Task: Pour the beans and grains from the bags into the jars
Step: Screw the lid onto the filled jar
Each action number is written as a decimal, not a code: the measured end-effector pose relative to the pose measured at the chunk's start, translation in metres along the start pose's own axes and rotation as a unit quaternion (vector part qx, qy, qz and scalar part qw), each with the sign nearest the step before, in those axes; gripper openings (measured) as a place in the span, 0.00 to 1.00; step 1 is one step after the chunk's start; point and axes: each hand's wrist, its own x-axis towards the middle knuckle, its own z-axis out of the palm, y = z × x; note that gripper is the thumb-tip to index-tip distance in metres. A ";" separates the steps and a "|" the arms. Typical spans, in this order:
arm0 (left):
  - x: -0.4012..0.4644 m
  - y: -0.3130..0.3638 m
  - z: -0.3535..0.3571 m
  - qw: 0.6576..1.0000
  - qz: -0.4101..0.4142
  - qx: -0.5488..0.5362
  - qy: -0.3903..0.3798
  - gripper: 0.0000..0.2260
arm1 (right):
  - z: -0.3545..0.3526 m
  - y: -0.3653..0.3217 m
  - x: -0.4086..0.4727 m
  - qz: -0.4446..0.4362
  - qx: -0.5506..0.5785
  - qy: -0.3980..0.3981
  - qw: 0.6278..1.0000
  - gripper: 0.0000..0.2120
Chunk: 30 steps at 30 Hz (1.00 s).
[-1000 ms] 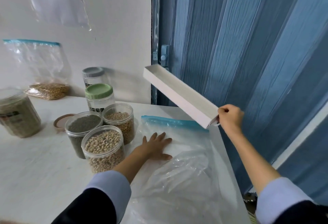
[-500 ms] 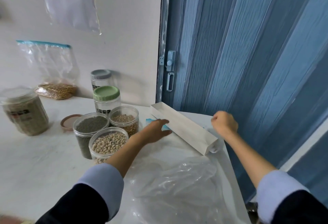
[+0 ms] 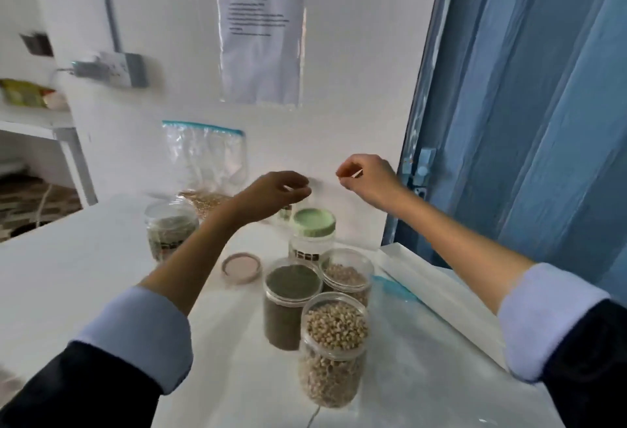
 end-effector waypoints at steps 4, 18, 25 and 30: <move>-0.015 -0.057 -0.100 0.990 -0.021 -0.087 0.106 0.09 | 0.077 -0.069 0.036 -0.030 -0.002 -0.110 0.993 0.07; -0.002 -0.248 -0.172 0.979 -0.131 -0.141 0.067 0.13 | 0.269 -0.085 0.089 0.112 -0.320 -0.471 0.815 0.42; 0.020 -0.262 -0.144 0.969 -0.101 -0.224 -0.014 0.18 | 0.299 -0.048 0.084 0.156 -0.351 -0.475 0.792 0.54; 0.024 -0.277 -0.136 0.927 -0.104 -0.356 -0.051 0.13 | 0.313 -0.023 0.076 0.174 -0.319 -0.456 0.812 0.47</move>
